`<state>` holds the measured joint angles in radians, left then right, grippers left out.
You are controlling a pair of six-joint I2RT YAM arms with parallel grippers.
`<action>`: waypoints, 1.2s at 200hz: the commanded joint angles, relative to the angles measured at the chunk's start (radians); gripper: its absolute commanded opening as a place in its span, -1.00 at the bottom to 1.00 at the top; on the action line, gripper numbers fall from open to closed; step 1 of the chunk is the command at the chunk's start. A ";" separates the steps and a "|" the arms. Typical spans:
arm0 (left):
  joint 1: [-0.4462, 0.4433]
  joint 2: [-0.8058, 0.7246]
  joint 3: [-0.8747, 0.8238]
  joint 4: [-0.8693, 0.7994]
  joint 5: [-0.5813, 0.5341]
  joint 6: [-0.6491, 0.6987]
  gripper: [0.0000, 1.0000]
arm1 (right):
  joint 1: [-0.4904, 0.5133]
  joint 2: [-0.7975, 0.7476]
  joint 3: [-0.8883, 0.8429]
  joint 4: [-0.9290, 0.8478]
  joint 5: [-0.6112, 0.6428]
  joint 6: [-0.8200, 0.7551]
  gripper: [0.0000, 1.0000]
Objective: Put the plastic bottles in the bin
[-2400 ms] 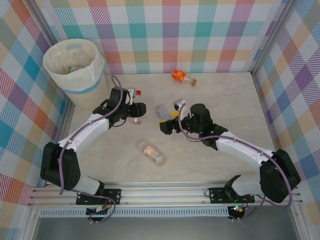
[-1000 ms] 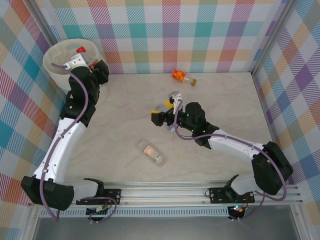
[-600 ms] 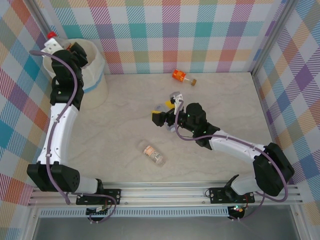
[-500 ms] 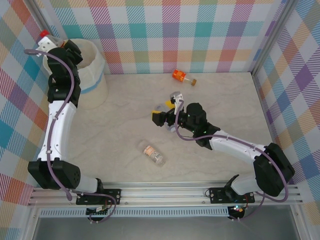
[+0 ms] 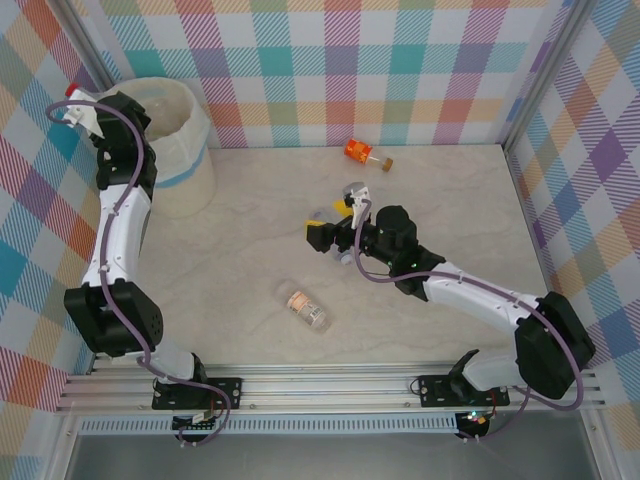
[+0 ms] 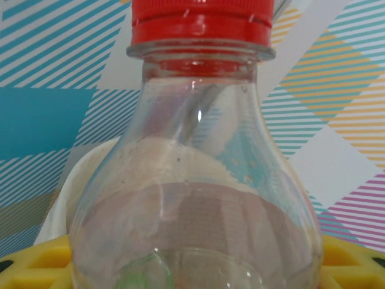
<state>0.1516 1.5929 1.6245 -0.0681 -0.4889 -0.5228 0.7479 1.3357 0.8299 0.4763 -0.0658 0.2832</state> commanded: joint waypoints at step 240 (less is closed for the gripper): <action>0.008 -0.210 -0.071 -0.297 0.319 -0.097 1.00 | 0.007 -0.093 -0.042 -0.225 0.258 -0.020 0.99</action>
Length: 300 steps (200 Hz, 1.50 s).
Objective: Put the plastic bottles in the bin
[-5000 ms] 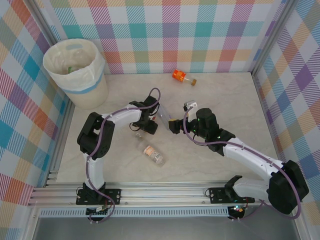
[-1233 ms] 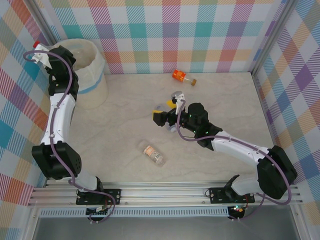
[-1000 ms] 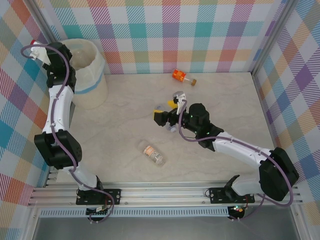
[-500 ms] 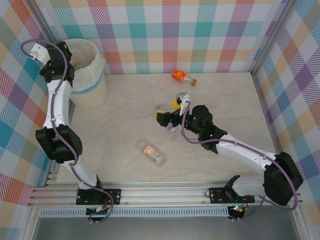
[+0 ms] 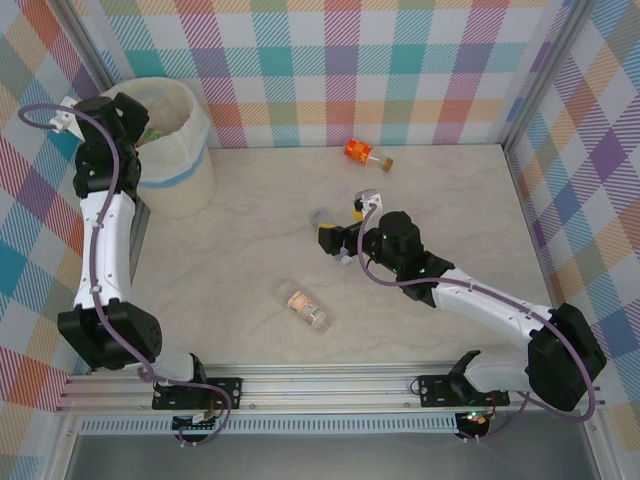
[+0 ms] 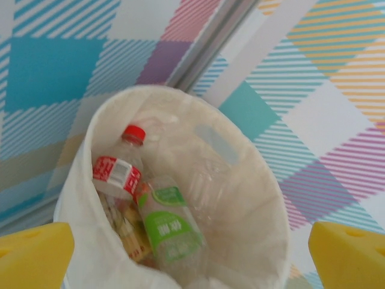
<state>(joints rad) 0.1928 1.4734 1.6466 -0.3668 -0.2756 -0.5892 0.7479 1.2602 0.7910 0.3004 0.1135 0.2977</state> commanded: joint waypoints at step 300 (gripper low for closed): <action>-0.415 -0.349 -0.728 0.043 0.496 0.001 1.00 | -0.108 0.610 0.419 -0.606 -0.096 -0.167 0.99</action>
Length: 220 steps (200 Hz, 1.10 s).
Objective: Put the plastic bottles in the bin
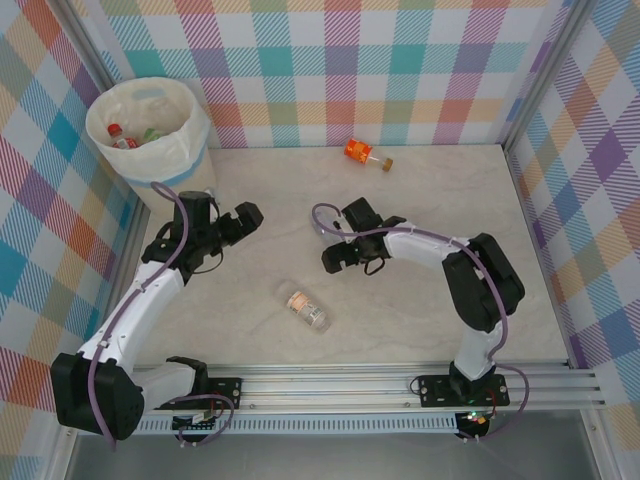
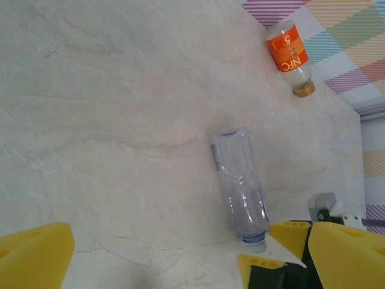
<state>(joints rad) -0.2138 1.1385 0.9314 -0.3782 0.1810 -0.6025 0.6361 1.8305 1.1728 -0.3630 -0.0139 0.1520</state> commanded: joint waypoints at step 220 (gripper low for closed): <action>-0.133 0.224 -0.040 0.472 0.218 -0.130 1.00 | 0.070 -0.225 -0.153 0.513 -0.462 -0.009 0.03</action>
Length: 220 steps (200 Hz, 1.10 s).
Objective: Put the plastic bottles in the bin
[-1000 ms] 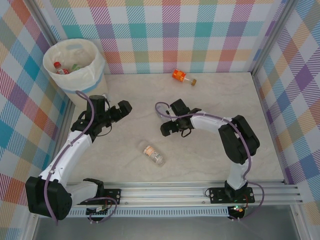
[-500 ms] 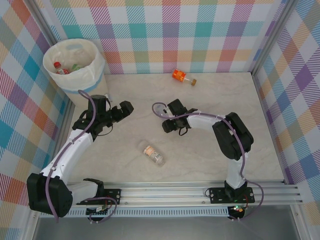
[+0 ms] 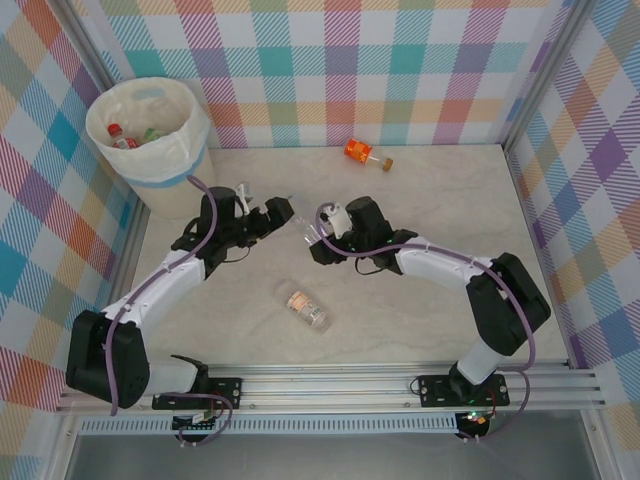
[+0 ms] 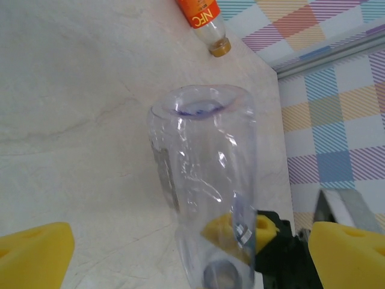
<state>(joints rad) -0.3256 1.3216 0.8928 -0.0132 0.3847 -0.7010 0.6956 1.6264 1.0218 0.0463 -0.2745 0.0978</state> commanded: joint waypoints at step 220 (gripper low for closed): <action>0.118 -0.065 0.488 -0.325 -0.534 0.380 0.09 | -0.254 0.056 0.249 -0.121 0.103 -0.082 0.99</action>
<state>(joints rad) -0.2134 1.3312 1.2755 -0.2283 0.1143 -0.5137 0.4988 1.5883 1.1645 0.0319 -0.2405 0.0692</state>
